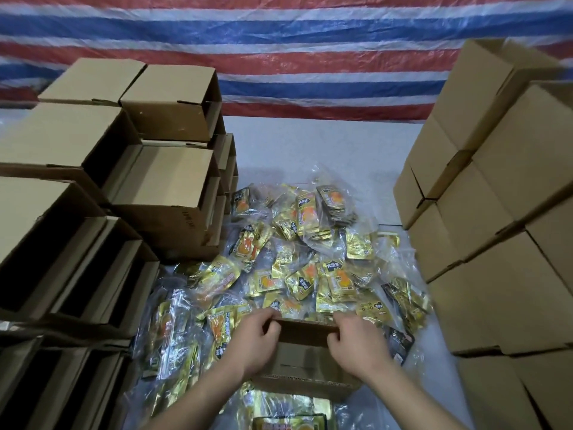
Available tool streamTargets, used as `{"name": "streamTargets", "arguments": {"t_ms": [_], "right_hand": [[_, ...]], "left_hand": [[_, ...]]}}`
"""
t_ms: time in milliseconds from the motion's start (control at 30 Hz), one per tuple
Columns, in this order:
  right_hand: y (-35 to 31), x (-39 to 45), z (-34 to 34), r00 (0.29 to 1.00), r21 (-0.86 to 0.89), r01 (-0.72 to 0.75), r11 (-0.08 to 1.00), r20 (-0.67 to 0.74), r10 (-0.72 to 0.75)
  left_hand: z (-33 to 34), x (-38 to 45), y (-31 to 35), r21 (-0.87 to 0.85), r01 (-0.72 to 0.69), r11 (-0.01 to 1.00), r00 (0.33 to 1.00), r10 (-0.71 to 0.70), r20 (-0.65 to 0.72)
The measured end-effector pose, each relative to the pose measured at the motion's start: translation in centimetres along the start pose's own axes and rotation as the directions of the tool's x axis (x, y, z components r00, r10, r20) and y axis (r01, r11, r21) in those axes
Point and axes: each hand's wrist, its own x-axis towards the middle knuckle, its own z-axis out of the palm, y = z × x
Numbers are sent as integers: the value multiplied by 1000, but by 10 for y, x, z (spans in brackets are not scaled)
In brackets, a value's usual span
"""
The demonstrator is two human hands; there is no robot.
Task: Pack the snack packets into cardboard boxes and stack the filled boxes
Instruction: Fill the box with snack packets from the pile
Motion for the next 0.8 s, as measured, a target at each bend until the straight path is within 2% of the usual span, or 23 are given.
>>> {"name": "streamTargets", "arguments": {"t_ms": [267,400,500,600,667,800], "right_hand": [[17,-1,-15,996,97,39,994,77,-47],[26,-4,-24,990,166,45,985,123,-66],[37,6,-38,999,250,-8,968,37,-1],[55,29,-55,994,370,-103,923,7,108],[70,51,-64,982,476,-167,863,3,188],[99,96,-75,946,588,-267,763,12,323]], "left_hand": [[-2,3,6,51,-2,999,997,-2,78],[-10,29,34,12,-42,999,999,42,21],[-6,69,70,56,-126,990,991,128,-34],[12,117,110,101,-183,978,983,185,-9],[31,148,132,115,-174,978,985,173,20],[75,197,161,186,-65,980,992,44,115]]}}
